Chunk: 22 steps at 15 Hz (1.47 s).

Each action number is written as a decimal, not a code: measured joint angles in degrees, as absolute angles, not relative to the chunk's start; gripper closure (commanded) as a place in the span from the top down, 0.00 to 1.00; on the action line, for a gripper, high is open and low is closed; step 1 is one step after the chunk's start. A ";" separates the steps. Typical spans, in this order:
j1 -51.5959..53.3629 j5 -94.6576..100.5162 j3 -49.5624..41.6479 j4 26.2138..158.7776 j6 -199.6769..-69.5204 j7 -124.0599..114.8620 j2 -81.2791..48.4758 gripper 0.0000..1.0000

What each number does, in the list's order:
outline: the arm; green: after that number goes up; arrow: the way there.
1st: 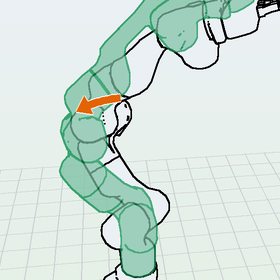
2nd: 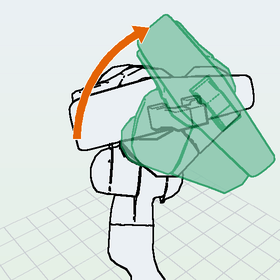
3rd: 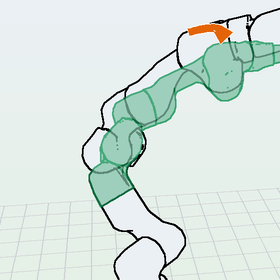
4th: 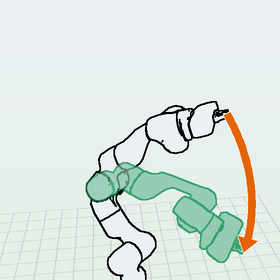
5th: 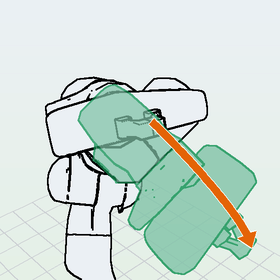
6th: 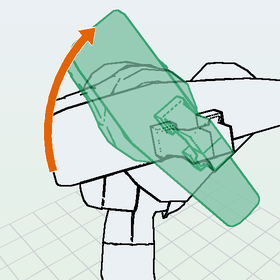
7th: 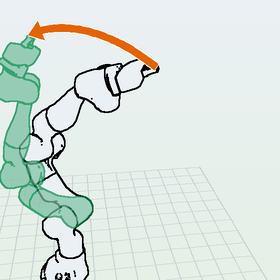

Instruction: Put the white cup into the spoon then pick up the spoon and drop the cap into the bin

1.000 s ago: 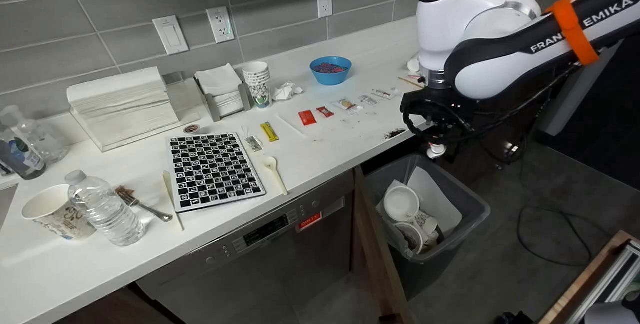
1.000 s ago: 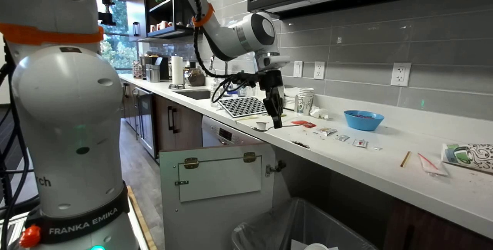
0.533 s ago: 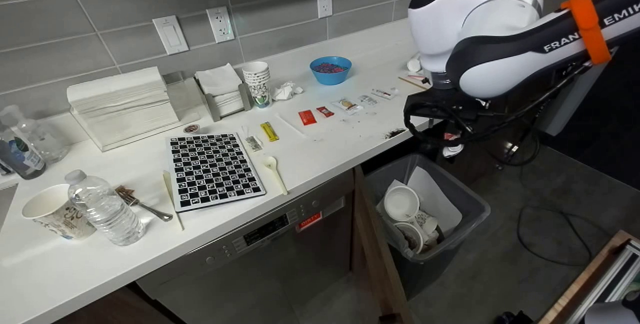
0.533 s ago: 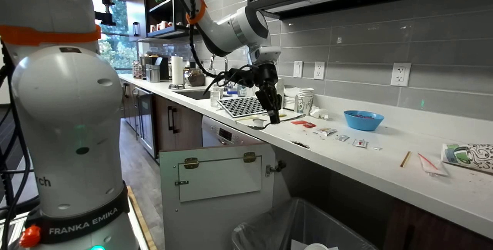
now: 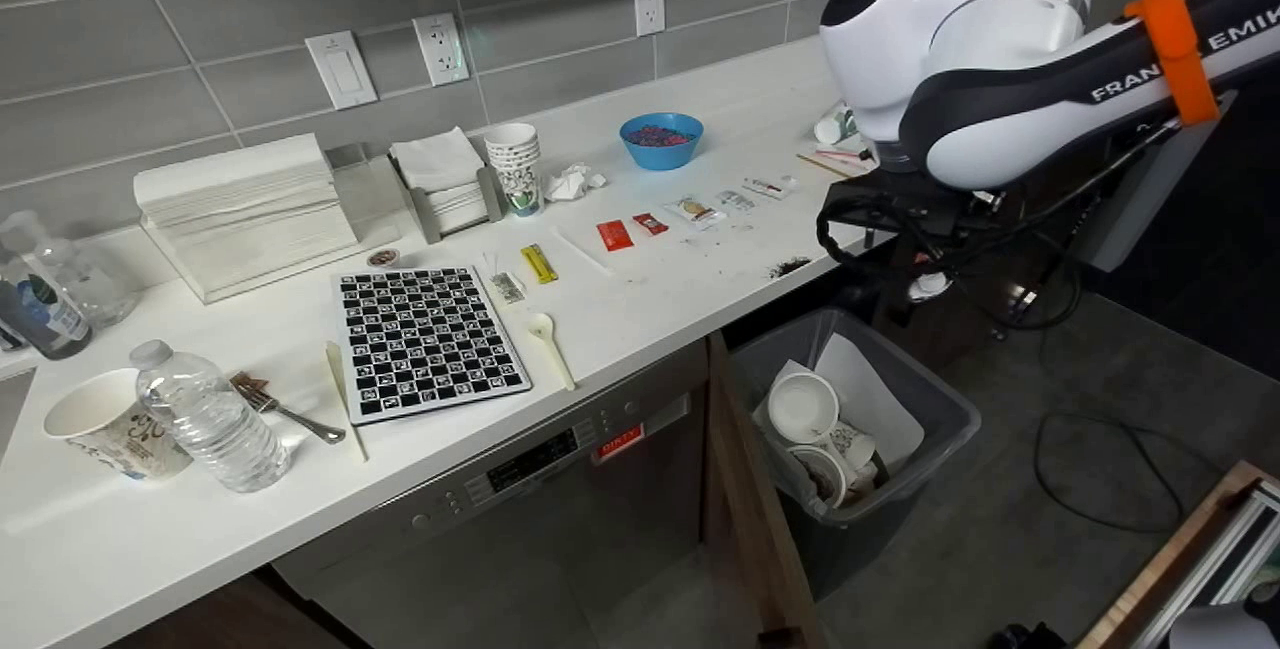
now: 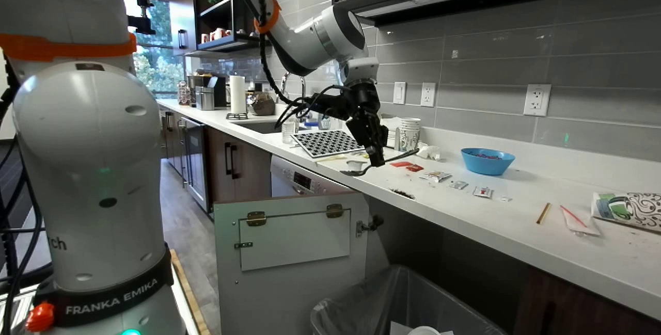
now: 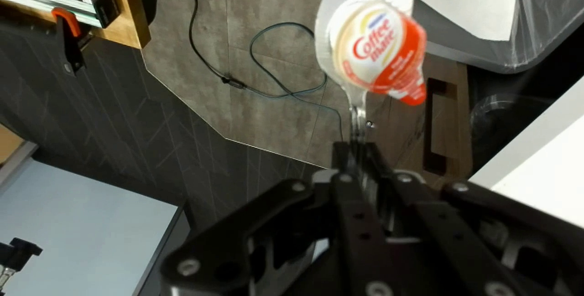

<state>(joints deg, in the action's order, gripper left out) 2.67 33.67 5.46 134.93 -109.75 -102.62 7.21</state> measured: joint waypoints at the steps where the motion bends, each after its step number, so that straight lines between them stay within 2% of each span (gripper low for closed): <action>1: 2.35 34.15 5.42 134.87 -109.59 -103.18 7.14 0.03; 22: 0.90 39.25 3.87 119.53 -87.60 -103.31 -4.19 0.03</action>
